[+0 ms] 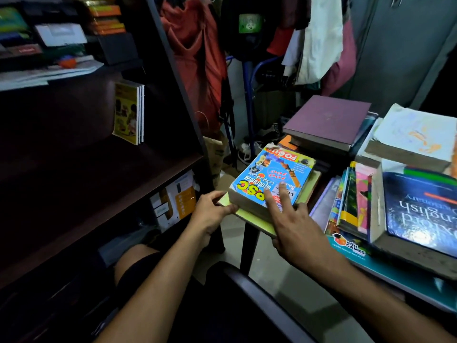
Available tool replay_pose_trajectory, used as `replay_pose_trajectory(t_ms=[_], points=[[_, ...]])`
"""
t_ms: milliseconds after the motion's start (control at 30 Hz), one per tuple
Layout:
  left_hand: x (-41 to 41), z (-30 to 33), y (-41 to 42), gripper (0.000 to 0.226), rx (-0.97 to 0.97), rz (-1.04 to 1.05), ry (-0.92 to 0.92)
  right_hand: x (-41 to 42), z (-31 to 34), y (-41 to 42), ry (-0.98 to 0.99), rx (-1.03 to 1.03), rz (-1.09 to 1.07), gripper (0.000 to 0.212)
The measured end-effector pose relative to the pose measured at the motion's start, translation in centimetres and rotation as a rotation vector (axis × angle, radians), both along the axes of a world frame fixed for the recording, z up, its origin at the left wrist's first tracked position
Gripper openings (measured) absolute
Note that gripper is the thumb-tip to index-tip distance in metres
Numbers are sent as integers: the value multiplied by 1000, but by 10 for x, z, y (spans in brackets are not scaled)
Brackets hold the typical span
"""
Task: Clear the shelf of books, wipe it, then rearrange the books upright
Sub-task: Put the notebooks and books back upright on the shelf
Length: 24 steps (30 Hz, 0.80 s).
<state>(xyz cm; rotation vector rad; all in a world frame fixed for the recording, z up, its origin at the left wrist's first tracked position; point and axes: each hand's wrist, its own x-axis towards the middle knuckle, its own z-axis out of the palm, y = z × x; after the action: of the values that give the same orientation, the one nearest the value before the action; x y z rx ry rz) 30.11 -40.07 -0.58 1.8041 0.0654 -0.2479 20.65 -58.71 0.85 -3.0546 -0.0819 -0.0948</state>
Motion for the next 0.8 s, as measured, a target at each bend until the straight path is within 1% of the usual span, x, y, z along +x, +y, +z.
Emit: replay_pose_trajectory(t_ms=[67, 100, 167, 233, 333, 367, 433, 533, 633, 733, 800], points=[[-6, -1, 7, 43, -155, 22, 71, -2, -2, 3, 1, 29, 34, 103], [-8, -2, 11, 44, -222, 27, 108, -3, -3, 4, -1, 41, 50, 104], [-10, -5, 18, 52, -334, 19, 174, -4, -2, 4, -2, 51, 73, 105], [-9, -10, 22, 59, -402, -4, 226, -4, -1, 2, 1, 64, 91, 107], [-10, -13, 26, 54, -400, -82, 251, -6, 1, -4, -4, 103, 124, 107], [-11, -14, 30, 56, -394, -140, 264, -7, 0, -5, -12, 120, 143, 106], [-16, -18, 42, 67, -399, -257, 287, -11, -4, -6, -46, 150, 196, 105], [-27, -23, 57, 81, -443, -319, 291, -15, -15, -3, -97, 193, 258, 106], [-42, -24, 53, 72, -548, -297, 292, -10, -22, 3, -108, 265, 257, 105], [-48, -27, 44, 76, -557, -218, 258, -5, -19, 4, -96, 335, 243, 103], [-53, -26, 43, 79, -535, -226, 207, -5, -19, 0, -99, 386, 266, 104]])
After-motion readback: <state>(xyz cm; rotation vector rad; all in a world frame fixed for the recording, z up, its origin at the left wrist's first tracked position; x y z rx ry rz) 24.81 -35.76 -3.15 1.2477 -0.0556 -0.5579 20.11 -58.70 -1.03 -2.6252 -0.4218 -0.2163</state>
